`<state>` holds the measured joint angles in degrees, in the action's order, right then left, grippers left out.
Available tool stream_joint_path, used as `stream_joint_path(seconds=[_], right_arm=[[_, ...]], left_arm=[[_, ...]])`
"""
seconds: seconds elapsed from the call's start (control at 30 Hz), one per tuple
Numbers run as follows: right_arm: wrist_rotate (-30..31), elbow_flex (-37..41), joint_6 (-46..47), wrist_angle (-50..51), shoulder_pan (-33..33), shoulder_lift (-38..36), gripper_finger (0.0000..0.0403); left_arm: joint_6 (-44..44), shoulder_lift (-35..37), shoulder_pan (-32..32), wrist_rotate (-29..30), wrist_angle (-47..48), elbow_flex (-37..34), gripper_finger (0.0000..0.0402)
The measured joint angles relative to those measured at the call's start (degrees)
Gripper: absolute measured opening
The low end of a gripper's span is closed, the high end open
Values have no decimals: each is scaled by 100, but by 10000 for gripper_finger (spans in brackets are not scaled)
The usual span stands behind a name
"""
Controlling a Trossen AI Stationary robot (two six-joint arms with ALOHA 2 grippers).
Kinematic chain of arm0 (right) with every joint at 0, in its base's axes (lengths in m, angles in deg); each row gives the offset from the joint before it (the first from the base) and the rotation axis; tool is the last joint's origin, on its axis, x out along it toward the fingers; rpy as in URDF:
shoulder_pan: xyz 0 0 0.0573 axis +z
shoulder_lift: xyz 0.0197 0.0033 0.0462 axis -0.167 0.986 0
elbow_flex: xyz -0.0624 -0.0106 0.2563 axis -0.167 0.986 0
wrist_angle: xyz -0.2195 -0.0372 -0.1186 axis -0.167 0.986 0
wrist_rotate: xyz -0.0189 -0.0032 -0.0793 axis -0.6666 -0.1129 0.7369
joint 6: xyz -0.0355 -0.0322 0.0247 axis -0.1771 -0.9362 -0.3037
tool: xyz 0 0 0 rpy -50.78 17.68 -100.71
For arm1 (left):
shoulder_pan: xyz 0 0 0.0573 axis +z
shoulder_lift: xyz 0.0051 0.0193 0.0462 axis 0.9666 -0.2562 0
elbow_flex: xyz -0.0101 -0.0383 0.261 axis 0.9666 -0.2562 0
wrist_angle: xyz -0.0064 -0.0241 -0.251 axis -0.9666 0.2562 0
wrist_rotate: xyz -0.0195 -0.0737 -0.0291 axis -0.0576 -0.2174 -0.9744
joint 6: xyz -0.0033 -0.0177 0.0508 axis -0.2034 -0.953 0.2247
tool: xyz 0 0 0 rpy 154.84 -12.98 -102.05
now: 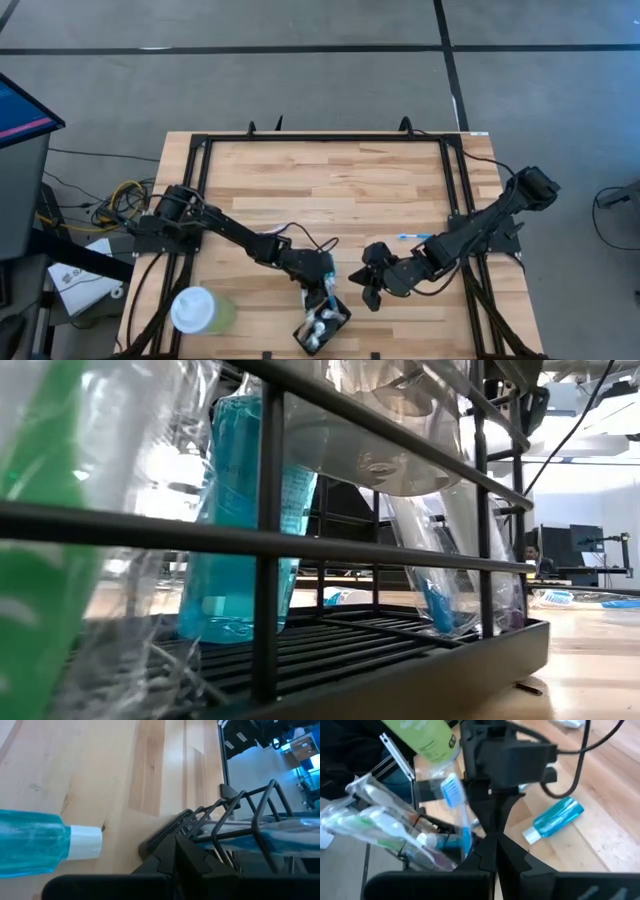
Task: Pick & Place toothbrushing station
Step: Adjust the black wire organizer
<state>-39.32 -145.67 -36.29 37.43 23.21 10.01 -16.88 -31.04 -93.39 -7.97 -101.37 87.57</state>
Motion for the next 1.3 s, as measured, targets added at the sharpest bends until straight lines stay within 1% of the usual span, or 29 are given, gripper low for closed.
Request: stream_joint_path(seconds=[0.1,0.23,0.33,0.47,0.6,0.8,1.07,1.17,1.3], right_arm=[[57,0,-114,-165,-39,0,0],[-39,58,-474,-901,-35,0,0],[-247,323,-603,-1730,-59,0,0],[-410,776,-496,-2727,-106,0,0],[-448,989,-415,-3147,-123,0,0],[-450,990,-341,-3140,-132,0,0],[-442,990,-227,-2715,-231,-15,0],[-132,990,-28,-2125,-320,-195,0],[290,992,92,-950,-480,-629,0]], left_arm=[[33,1,0,-50,-112,-2,0],[56,1,0,-84,-135,-1,0],[90,0,-2,-140,-183,-1,0],[90,-1,-5,-154,-200,0,0],[70,-134,-17,-224,-480,3,0],[28,-448,-72,-342,-701,242,0],[182,-483,-64,-475,-633,429,0],[182,-483,-68,-475,-635,429,0],[169,-483,-93,-521,-651,433,0]])
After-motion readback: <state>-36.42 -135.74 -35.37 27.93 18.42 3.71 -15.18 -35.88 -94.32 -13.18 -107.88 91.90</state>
